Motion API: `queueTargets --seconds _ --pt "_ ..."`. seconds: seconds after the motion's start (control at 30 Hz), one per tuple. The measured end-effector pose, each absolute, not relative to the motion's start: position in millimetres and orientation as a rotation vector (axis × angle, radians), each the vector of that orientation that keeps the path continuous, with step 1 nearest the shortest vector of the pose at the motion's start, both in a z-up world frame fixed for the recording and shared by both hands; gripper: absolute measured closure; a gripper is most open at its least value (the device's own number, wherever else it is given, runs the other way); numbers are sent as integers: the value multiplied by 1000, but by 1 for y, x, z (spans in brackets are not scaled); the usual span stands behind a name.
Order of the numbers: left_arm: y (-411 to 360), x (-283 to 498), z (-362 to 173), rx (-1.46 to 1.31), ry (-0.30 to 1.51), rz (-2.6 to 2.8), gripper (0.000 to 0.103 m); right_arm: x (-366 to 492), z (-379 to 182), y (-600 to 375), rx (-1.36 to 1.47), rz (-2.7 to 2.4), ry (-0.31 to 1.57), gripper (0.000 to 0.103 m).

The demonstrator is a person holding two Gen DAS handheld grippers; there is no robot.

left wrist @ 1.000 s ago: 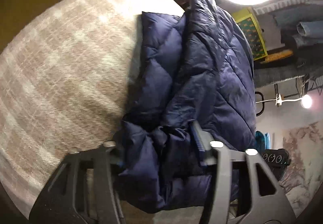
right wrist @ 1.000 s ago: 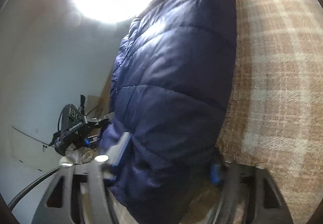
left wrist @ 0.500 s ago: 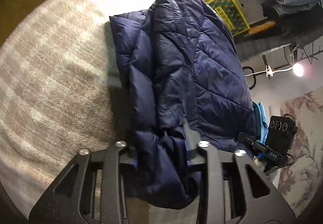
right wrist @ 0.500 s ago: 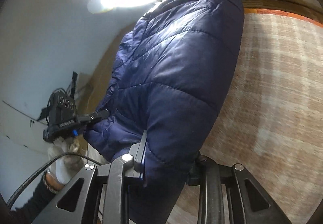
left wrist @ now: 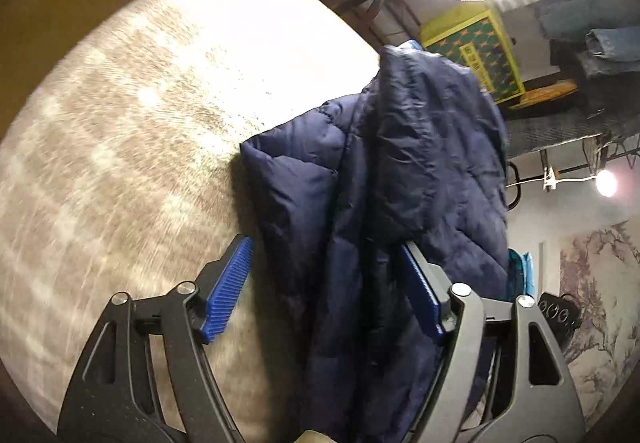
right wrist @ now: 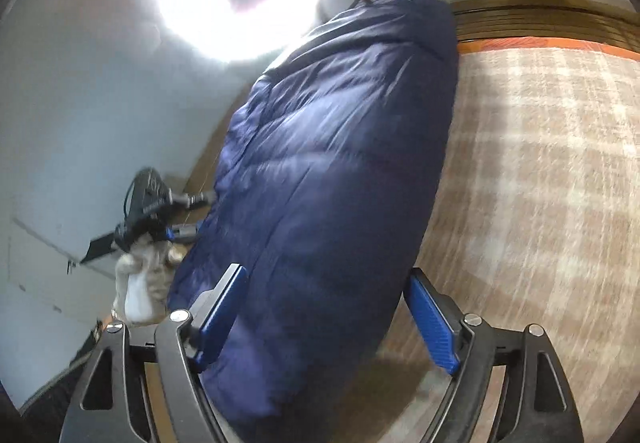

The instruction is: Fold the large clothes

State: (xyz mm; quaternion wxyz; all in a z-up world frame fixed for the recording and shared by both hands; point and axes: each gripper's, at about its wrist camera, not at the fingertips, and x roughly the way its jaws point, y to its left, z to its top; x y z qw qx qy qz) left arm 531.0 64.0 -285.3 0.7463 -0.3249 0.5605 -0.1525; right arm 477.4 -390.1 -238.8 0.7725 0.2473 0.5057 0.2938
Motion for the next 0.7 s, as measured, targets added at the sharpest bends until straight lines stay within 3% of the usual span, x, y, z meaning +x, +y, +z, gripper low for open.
queueTargets --seconds 0.23,0.3,0.33,0.43,0.6,0.7 --pt "57 547 -289 -713 1205 -358 21 508 -261 -396 670 606 1104 19" --pt "53 547 -290 -729 1215 -382 31 517 -266 -382 682 605 1110 20" --pt "50 545 -291 -737 1223 -391 46 512 -265 -380 671 604 1098 20" --pt "44 525 -289 -663 1209 -374 53 511 -263 -363 603 600 1111 19" --pt "43 497 -287 -607 1212 -392 53 509 -253 -340 438 609 1150 19" --pt "53 500 -284 -677 1203 -405 40 509 -249 -340 433 621 1157 19"
